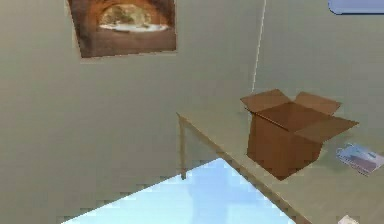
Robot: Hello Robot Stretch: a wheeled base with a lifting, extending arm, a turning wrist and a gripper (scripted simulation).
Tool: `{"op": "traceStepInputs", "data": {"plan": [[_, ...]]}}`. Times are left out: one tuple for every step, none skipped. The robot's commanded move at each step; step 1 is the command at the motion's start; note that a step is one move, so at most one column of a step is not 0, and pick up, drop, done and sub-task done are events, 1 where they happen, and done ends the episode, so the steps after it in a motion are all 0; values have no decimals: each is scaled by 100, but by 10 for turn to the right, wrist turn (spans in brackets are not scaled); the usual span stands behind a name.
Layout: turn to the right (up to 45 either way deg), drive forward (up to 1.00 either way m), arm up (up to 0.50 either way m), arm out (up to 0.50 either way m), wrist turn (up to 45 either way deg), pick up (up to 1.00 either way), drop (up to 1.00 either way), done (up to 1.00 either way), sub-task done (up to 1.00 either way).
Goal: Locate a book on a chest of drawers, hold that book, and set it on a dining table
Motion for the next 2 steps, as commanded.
{"op": "traceStepInputs", "data": {"plan": [[0,65,0,0,0,0,0,0,0],[-450,0,0,0,0,0,0,0,0]]}}
